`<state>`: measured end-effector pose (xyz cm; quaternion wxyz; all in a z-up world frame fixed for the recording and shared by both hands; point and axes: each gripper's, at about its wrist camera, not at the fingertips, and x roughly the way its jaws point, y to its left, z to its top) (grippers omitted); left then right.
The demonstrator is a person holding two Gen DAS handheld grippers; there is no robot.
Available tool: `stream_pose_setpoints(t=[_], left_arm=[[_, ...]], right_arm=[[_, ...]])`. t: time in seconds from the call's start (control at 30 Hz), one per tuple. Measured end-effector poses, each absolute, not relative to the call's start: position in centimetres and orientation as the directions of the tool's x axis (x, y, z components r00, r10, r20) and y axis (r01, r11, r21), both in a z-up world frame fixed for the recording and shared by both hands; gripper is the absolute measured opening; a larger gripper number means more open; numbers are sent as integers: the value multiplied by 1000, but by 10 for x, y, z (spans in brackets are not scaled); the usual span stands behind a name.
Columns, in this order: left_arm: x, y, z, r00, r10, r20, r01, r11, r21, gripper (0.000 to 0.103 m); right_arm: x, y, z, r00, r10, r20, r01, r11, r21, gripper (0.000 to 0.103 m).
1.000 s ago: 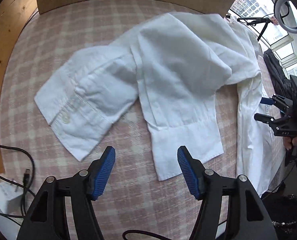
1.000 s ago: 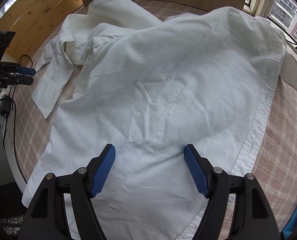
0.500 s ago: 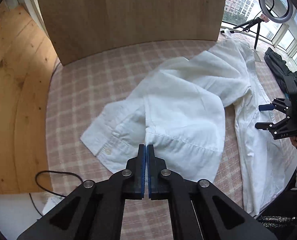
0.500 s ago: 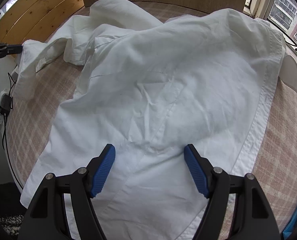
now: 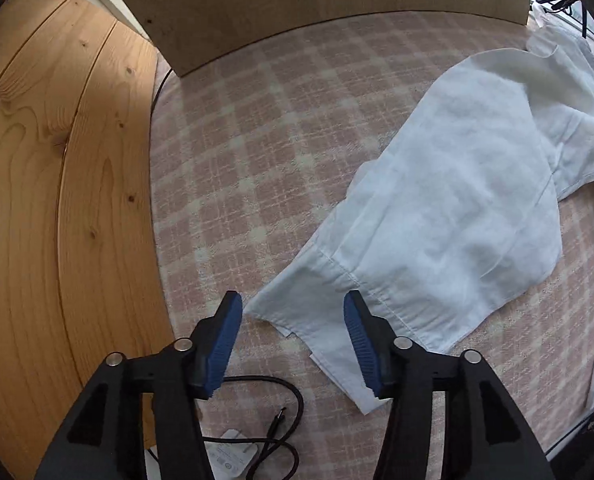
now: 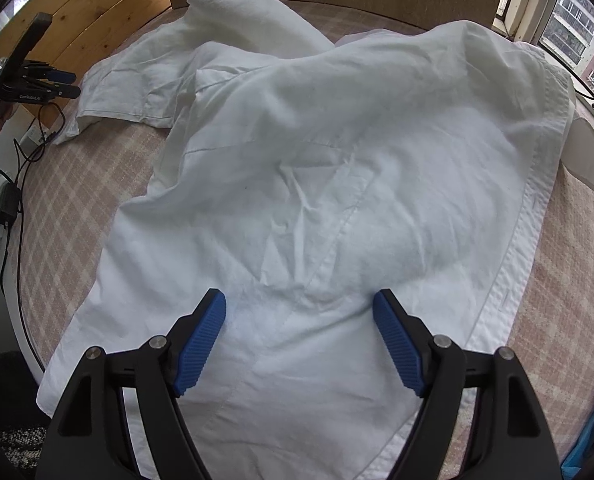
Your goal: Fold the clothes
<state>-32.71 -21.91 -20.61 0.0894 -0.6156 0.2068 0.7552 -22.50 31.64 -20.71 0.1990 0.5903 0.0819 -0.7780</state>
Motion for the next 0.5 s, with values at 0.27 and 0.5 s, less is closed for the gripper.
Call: stream_pose_setpoints(t=[0.27,0.5], left_arm=[[-338,-209,-221,-186,-12,-982,-387,-918,84,24],[-319,-224,-150,-338,-123,-933,-289,-930,227,7]], right_arm=[[-229,330,-192,-231,-202,-952,411,-907,93,81],[-230,339,-178,-228,-202,-952,411,-907,94,81]])
